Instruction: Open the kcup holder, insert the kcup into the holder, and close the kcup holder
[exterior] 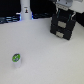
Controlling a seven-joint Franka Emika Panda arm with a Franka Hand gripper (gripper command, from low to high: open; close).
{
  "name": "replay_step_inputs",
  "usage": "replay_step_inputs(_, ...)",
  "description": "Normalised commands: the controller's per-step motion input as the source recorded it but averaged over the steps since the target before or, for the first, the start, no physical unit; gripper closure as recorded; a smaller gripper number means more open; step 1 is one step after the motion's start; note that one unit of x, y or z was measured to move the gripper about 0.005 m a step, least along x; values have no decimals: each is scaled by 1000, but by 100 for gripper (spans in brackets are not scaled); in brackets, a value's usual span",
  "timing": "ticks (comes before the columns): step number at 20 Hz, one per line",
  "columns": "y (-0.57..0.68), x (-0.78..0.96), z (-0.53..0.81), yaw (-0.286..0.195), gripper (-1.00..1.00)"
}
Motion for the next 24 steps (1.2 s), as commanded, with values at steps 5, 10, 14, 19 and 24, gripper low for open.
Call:
replay_step_inputs(5,39,-332,-462,6,-100)
replay_step_inputs(10,35,-276,-279,0,-100)
replay_step_inputs(14,11,-18,-1,-7,100)
replay_step_inputs(19,5,80,5,-6,100)
replay_step_inputs(24,2,192,15,-19,100)
